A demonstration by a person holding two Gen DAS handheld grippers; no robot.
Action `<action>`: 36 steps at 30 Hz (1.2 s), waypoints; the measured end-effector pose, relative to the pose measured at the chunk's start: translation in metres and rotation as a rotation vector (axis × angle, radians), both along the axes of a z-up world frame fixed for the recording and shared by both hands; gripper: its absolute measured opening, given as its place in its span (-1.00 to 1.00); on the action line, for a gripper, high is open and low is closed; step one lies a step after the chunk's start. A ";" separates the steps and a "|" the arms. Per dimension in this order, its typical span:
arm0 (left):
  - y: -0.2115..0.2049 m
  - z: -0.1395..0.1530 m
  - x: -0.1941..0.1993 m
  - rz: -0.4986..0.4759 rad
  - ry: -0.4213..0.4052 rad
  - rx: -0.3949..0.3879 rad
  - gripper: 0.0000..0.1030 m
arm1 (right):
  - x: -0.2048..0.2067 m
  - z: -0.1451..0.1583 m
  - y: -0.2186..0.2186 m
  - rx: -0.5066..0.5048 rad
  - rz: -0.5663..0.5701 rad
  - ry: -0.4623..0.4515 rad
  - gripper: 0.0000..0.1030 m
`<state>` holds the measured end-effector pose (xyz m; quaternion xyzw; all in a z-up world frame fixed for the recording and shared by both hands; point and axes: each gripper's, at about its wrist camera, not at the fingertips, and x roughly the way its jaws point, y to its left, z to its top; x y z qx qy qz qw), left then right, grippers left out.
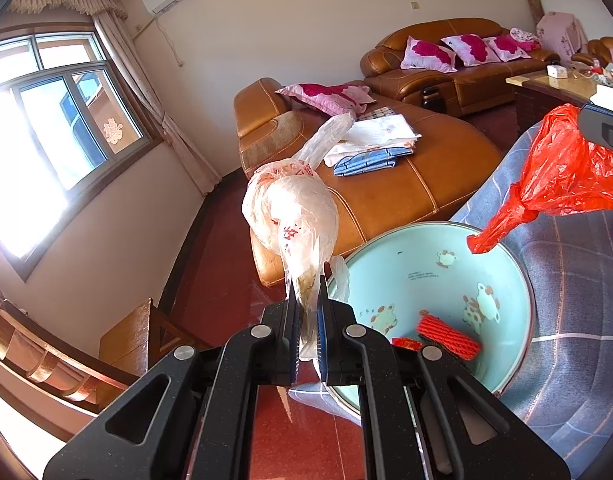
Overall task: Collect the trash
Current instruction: 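Carry the white bag over the bin with the left gripper while the right gripper carries the red bag, then open both grippers to drop the white and red bags into the bin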
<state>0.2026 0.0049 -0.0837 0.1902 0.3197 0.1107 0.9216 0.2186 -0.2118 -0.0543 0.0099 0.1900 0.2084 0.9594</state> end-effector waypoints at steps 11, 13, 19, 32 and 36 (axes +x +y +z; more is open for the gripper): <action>0.001 -0.002 0.000 -0.012 0.018 -0.014 -0.80 | 0.001 -0.003 0.014 -0.017 0.047 0.023 -0.97; -0.001 -0.003 -0.001 -0.022 0.021 -0.016 -0.40 | 0.002 -0.007 0.016 -0.026 0.042 0.031 -0.90; -0.004 -0.004 -0.003 -0.032 0.014 -0.016 -0.05 | 0.005 -0.016 0.017 -0.039 0.032 0.064 -0.56; -0.008 -0.003 -0.007 -0.026 0.010 -0.019 0.10 | -0.003 -0.018 0.010 -0.057 0.005 0.072 -0.38; -0.012 0.000 -0.011 -0.030 -0.003 -0.021 0.42 | -0.009 -0.017 0.005 -0.067 -0.007 0.066 -0.22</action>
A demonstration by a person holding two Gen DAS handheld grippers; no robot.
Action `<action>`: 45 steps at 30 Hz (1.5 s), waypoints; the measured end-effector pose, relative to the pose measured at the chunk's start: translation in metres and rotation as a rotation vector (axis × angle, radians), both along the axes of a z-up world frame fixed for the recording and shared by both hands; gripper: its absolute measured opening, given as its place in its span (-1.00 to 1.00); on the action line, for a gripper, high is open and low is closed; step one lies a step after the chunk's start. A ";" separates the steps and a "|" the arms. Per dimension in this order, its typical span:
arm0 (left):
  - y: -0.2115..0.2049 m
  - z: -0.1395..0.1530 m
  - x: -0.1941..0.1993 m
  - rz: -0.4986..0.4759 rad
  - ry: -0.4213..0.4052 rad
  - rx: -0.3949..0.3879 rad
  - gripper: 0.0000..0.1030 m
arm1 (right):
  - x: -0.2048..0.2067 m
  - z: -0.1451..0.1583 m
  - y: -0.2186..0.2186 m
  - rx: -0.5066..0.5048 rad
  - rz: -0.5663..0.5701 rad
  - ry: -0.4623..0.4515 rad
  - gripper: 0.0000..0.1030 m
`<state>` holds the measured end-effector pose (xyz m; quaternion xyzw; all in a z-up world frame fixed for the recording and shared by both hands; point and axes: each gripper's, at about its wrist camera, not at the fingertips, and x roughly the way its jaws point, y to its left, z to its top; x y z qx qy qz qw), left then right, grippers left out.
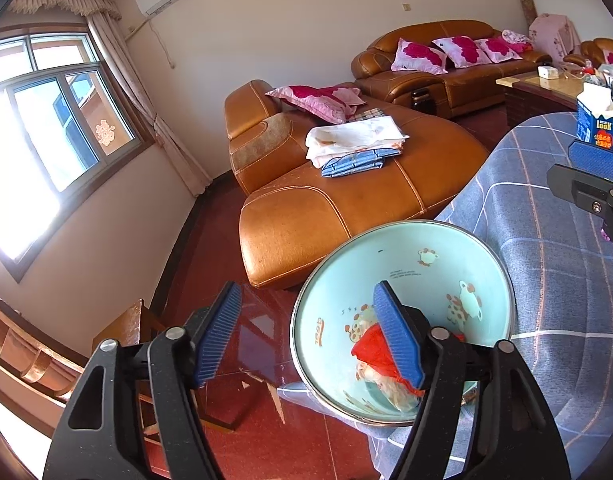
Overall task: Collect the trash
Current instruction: 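Open both grippers to drop the white and red bags into the bin, then grasp the yellow-and-white snack bag on the table with the right gripper, then grasp the purple wrapper with the left gripper while the right gripper holds the snack bag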
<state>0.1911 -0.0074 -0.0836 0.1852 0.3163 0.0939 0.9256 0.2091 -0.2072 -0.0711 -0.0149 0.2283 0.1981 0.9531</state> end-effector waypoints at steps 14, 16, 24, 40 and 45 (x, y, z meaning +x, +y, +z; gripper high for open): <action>-0.081 -0.025 -0.028 -0.204 0.084 -0.067 0.47 | -0.072 -0.014 -0.114 -0.052 -0.303 0.092 0.05; -0.099 -0.031 -0.034 -0.246 0.098 -0.068 0.56 | -0.083 -0.023 -0.135 -0.054 -0.356 0.127 0.11; -0.136 -0.037 -0.047 -0.342 0.112 -0.070 0.58 | -0.101 -0.060 -0.162 -0.093 -0.411 0.288 0.22; -0.156 -0.017 -0.032 -0.394 0.071 -0.089 0.59 | -0.111 -0.036 -0.168 -0.051 -0.421 0.219 -0.54; -0.194 -0.016 -0.010 -0.472 0.075 -0.089 0.59 | -0.093 -0.017 -0.198 -0.031 -0.516 0.168 -0.54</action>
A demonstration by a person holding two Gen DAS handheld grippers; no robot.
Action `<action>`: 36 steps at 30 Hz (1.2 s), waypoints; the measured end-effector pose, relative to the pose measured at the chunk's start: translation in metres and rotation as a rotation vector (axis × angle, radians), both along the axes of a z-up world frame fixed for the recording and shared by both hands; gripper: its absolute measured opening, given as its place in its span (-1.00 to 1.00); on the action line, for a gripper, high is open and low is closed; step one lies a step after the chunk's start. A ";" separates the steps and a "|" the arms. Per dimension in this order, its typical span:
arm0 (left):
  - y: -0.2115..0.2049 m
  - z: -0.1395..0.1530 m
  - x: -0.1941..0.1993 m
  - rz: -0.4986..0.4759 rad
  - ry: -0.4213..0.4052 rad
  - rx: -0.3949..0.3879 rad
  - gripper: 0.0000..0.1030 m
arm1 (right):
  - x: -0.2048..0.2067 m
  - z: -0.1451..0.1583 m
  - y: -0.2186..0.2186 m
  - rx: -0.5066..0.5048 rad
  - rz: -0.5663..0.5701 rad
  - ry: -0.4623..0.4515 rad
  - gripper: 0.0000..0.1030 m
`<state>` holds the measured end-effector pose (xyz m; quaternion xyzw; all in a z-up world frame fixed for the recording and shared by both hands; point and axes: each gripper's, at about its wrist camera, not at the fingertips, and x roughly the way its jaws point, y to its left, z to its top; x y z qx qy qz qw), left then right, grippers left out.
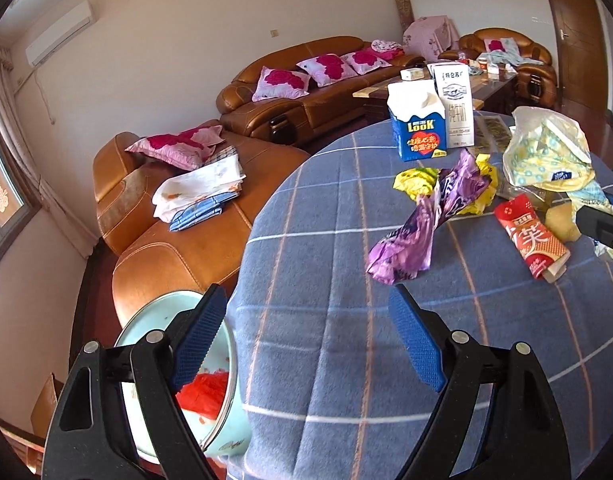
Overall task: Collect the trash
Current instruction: 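Grasp the purple wrapper with the left gripper while the right gripper holds the snack bag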
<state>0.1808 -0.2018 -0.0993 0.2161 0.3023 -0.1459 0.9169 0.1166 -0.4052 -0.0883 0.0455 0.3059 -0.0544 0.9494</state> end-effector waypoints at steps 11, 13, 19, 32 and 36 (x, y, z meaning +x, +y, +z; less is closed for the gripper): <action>-0.068 -0.040 0.050 -0.151 0.138 0.027 0.59 | 0.033 -0.018 -0.038 0.031 -0.061 0.026 -0.53; -0.073 -0.048 0.055 -0.158 0.177 0.026 0.46 | 0.034 -0.023 -0.041 0.044 -0.059 0.034 -0.53; -0.073 -0.058 0.061 -0.184 0.257 0.011 -0.45 | 0.035 -0.026 -0.046 0.056 -0.058 0.035 -0.52; -0.010 -0.014 0.027 -0.020 0.103 -0.039 -0.60 | 0.035 -0.016 -0.019 0.062 -0.007 -0.020 -0.52; 0.014 -0.007 0.020 0.048 0.060 -0.053 -0.60 | 0.043 -0.016 -0.002 0.059 0.034 -0.030 -0.52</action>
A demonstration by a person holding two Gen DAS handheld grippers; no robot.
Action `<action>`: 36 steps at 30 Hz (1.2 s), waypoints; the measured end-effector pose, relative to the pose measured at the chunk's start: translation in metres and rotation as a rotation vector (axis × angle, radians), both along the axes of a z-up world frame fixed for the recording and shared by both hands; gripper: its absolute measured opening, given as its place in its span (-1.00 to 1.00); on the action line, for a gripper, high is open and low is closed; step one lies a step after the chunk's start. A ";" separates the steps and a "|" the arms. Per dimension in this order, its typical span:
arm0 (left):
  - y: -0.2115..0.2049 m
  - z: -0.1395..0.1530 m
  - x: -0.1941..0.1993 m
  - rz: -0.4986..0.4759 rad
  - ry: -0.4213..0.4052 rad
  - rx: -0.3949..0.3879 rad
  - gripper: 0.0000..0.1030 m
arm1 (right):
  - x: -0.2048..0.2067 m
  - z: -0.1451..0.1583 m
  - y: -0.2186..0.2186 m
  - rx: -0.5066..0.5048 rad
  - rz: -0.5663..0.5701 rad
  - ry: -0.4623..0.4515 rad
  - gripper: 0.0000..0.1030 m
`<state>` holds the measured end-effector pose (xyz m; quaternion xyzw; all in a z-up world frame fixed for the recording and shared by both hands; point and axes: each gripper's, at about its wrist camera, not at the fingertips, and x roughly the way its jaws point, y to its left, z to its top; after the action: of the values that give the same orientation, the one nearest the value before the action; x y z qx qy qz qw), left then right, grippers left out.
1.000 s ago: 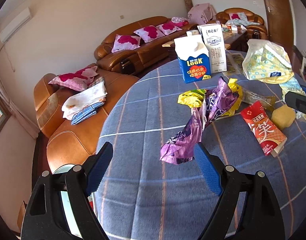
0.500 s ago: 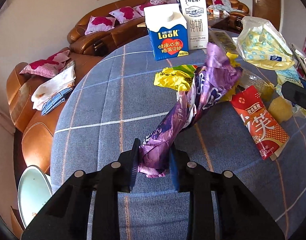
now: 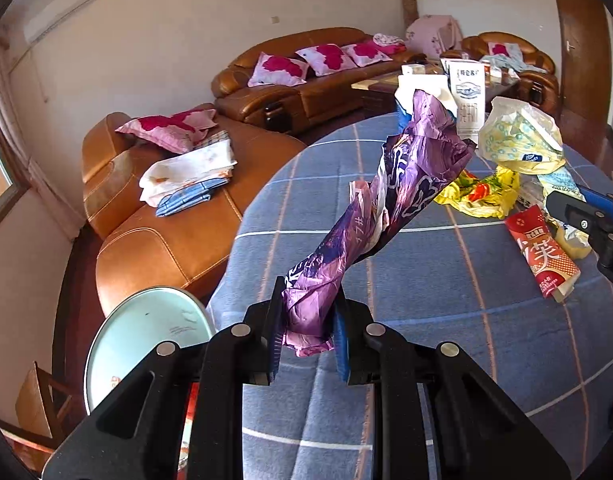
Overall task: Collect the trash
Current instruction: 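Grasp the purple wrapper with the left gripper while the right gripper holds the snack bag, then carry the purple wrapper over the bin with the left gripper while the right gripper carries the snack bag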
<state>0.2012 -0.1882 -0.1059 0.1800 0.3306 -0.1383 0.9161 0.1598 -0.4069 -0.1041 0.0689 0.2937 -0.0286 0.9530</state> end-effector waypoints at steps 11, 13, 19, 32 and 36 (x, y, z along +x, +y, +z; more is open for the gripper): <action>0.051 0.013 -0.012 0.137 -0.069 -0.009 -0.60 | 0.018 0.008 0.053 -0.062 0.114 -0.039 -0.52; 0.059 0.014 -0.012 0.153 -0.075 -0.007 -0.60 | 0.021 0.009 0.059 -0.066 0.128 -0.044 -0.52; 0.078 0.019 -0.016 0.203 -0.099 0.000 -0.60 | 0.025 0.009 0.078 -0.084 0.179 -0.057 -0.52; 0.105 0.020 -0.019 0.268 -0.104 0.018 -0.60 | 0.035 0.007 0.107 -0.116 0.245 -0.088 -0.52; 0.113 0.021 -0.020 0.285 -0.109 0.018 -0.60 | 0.036 0.007 0.116 -0.120 0.262 -0.099 -0.52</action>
<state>0.1812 -0.0756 -0.0847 0.1467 0.3040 0.0058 0.9413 0.1958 -0.2912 -0.0969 -0.0260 0.2508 0.0820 0.9642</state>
